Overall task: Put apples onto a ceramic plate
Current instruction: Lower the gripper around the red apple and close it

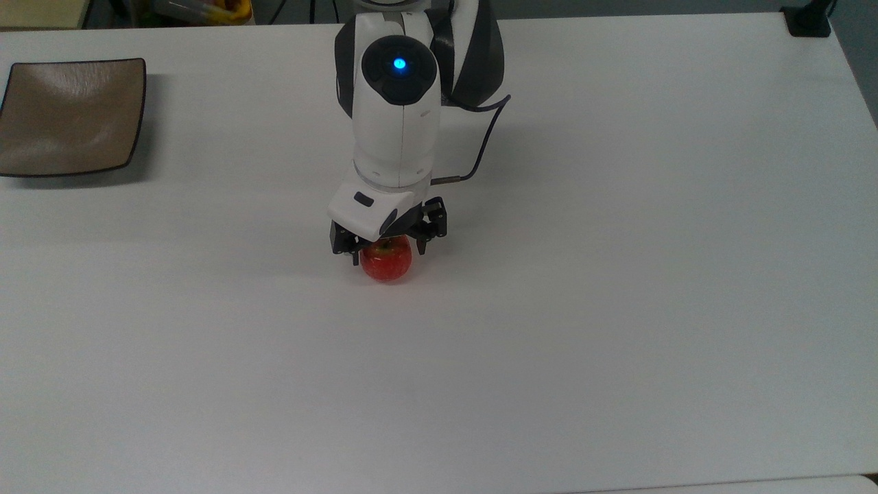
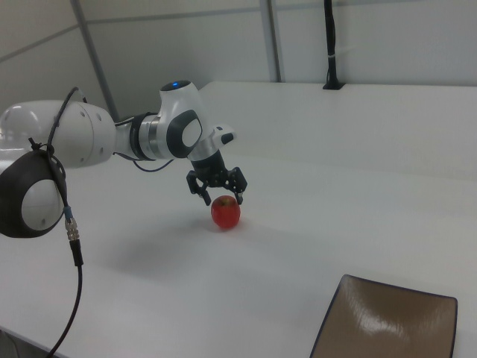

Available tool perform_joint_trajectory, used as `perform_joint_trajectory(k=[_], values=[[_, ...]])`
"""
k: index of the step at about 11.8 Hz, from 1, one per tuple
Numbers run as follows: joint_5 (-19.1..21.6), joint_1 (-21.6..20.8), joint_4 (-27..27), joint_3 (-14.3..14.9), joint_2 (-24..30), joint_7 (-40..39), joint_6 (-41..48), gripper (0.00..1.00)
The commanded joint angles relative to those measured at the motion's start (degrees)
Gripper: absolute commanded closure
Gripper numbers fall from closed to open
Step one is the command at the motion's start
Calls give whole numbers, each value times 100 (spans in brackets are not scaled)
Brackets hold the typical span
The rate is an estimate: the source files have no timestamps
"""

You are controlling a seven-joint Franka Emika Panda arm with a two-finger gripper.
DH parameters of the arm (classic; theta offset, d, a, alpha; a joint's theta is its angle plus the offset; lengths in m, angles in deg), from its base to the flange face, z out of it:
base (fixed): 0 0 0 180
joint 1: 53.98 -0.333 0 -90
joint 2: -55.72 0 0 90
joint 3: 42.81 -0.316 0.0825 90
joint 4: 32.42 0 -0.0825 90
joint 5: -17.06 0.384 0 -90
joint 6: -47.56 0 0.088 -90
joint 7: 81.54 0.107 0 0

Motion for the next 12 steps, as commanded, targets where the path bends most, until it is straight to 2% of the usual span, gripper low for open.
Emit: perform_joint_trajectory(k=[1,4,5,7,8,12], values=[[-121,-48,2,58,-59,66,-69,0],[-288,-57,99,67,-59,66,-69,0],[-288,-48,142,58,-59,57,-69,13],[-297,-57,160,58,-50,31,-34,60],[-306,-66,169,58,-50,57,-26,74],[-297,-48,169,58,11,57,9,76]])
